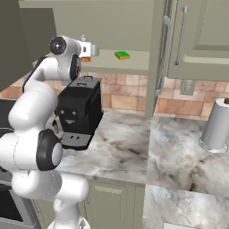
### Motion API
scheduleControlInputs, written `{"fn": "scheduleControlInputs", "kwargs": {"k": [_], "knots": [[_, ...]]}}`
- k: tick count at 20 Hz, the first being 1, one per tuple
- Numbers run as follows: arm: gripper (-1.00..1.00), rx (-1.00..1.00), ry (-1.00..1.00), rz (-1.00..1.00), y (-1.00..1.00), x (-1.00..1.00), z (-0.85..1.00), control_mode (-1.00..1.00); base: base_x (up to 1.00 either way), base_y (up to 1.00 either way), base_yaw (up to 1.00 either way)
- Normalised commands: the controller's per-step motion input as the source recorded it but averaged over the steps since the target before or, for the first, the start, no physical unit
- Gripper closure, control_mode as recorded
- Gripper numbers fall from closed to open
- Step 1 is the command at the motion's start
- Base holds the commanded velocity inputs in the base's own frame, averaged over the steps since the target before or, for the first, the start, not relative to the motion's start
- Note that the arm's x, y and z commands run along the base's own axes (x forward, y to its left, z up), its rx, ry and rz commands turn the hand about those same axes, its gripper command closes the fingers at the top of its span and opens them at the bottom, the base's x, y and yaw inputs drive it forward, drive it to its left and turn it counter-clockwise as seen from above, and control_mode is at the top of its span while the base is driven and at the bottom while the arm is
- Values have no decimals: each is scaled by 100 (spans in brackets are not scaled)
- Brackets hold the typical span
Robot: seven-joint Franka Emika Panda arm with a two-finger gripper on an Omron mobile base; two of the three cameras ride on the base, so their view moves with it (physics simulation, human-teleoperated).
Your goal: Locate and retrieve the soap dispenser and sponge from the cabinet. Place them next to the sink.
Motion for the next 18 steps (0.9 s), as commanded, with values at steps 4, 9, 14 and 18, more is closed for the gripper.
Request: {"fn": "scheduleControlInputs", "kwargs": {"k": [4, 9, 14, 18], "knots": [[-100, 0, -1, 0, 1, 15, -4, -100, 0, 0, 0], [-100, 0, 0, 0, 5, 6, -1, -100, 0, 0, 0], [-100, 0, 0, 0, 5, 9, -1, -100, 0, 0, 0], [-100, 0, 0, 0, 5, 28, -3, -100, 0, 0, 0]]}}
